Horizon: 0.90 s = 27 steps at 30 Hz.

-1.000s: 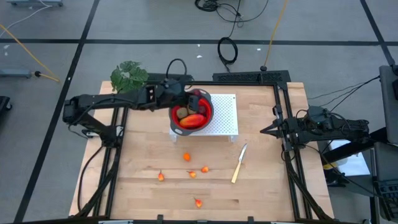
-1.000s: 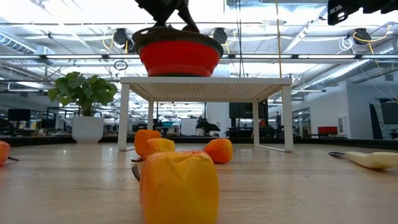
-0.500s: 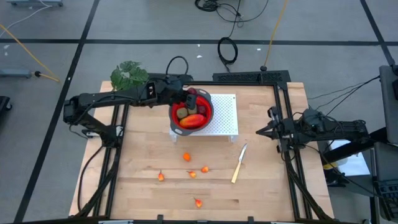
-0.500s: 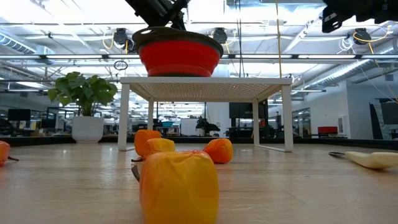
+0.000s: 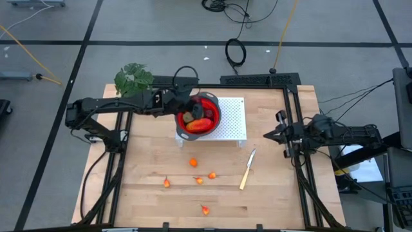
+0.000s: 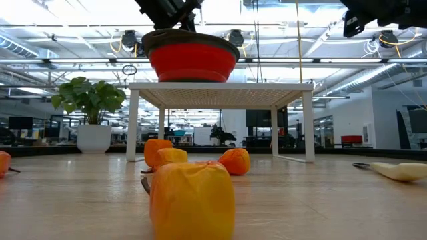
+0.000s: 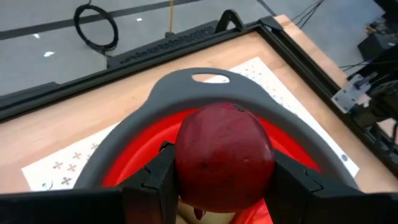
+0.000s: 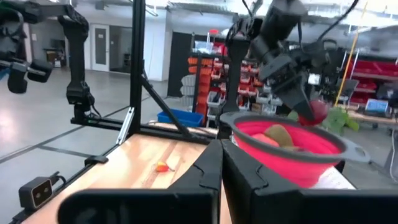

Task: Pick & Place Fruit
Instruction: Put the red pomegranate into the orange strainer bowl on the shelf

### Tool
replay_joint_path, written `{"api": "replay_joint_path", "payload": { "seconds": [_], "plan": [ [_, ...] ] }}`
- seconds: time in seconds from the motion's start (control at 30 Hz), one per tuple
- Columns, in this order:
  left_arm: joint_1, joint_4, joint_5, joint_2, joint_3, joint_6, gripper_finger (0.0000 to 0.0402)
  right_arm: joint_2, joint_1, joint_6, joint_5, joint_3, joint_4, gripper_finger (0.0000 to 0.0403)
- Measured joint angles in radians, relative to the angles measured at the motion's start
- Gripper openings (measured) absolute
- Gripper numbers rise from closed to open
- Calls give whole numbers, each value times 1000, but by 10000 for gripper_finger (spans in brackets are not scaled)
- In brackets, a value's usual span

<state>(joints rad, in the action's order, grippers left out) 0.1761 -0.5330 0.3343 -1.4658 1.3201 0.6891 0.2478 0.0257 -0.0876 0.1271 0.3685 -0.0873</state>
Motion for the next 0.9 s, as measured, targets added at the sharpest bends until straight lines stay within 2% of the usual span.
{"api": "replay_joint_path", "payload": {
  "seconds": [0.3,0.63,0.9],
  "plan": [
    [-34,-14,77,0,0,-14,173,0,0,-3,0,0,-11,0],
    [-74,13,78,-62,0,-19,173,0,0,-2,0,0,-14,0],
    [-72,10,82,-62,0,-39,173,0,0,-2,0,0,-14,0]
  ]
}}
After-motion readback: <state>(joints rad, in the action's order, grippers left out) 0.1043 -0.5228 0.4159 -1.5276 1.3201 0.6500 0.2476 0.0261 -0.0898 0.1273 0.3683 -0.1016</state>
